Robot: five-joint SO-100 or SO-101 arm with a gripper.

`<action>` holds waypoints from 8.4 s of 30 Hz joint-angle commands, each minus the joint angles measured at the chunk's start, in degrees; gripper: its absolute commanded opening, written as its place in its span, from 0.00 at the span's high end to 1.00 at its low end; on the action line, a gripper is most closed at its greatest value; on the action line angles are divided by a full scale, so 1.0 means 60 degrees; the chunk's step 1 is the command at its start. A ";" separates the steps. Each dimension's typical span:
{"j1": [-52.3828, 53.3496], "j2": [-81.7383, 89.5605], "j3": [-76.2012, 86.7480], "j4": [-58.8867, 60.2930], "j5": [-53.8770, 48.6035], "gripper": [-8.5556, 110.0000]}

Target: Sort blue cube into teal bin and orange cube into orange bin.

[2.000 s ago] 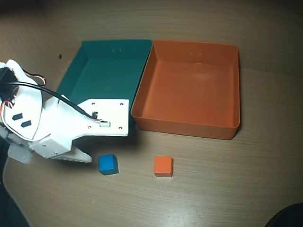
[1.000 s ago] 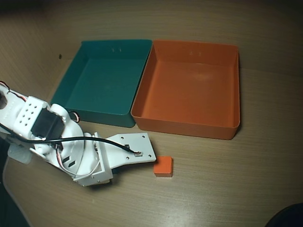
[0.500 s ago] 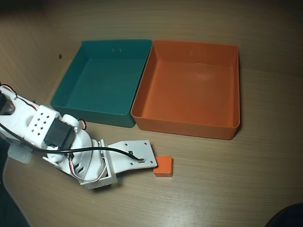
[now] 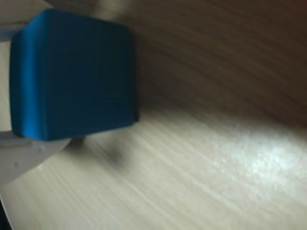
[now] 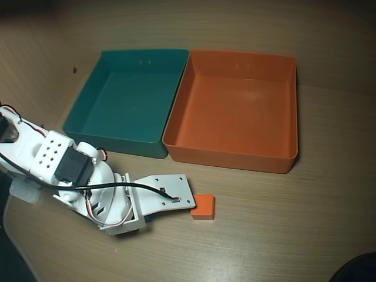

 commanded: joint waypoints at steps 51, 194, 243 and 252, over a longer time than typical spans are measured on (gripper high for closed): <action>-0.7822 0.5244 0.3032 -0.0220 0.0996 0.92; -0.0820 -0.2051 -0.1699 -0.6592 0.3135 0.74; -0.4863 0.1685 -0.1860 -0.6753 0.3105 0.98; -0.5464 -0.0366 -0.3369 -0.6753 0.3237 0.98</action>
